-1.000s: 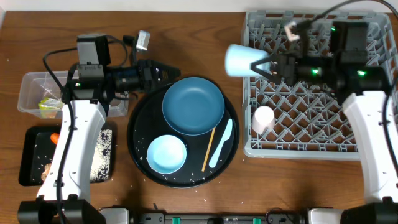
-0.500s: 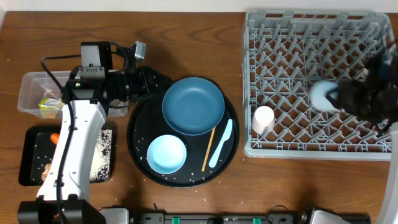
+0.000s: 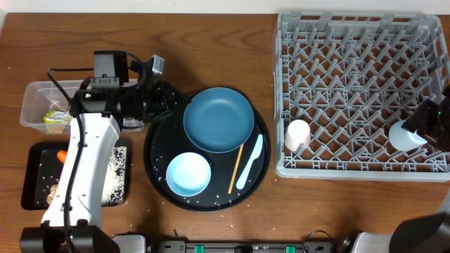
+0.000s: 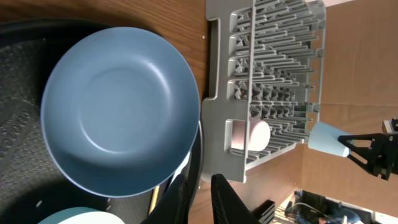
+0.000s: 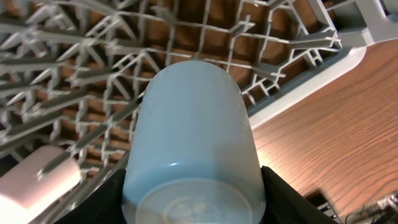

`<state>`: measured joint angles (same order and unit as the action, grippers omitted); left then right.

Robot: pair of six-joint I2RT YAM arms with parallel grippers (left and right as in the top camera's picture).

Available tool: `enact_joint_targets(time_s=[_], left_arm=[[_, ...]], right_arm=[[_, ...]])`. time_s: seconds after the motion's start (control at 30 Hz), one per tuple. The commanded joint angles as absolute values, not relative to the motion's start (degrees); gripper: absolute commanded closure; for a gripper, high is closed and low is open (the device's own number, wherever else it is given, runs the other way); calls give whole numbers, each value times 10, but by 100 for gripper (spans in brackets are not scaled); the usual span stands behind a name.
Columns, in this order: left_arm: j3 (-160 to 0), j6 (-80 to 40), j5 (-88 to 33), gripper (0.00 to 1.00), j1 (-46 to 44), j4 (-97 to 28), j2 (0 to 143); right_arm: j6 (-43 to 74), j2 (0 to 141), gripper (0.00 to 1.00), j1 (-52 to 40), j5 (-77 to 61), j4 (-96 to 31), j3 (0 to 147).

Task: Sort waste into correct bins and load items into the dishwasher rack
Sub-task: 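Carry the blue cup with the right gripper upside down into the rack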

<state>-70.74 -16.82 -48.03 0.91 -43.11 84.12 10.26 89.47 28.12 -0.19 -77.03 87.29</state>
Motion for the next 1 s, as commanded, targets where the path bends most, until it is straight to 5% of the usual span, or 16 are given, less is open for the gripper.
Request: enact_joint_targets(time_s=[0.0,0.97], left_arm=[[-714,-161,-468,85,9,-433,843],[-714,-161,-468,85,9,-433,843]], right_arm=[[110,922,73,293,6,-763,879],[93,1000,82,293,-44,-721,883]])
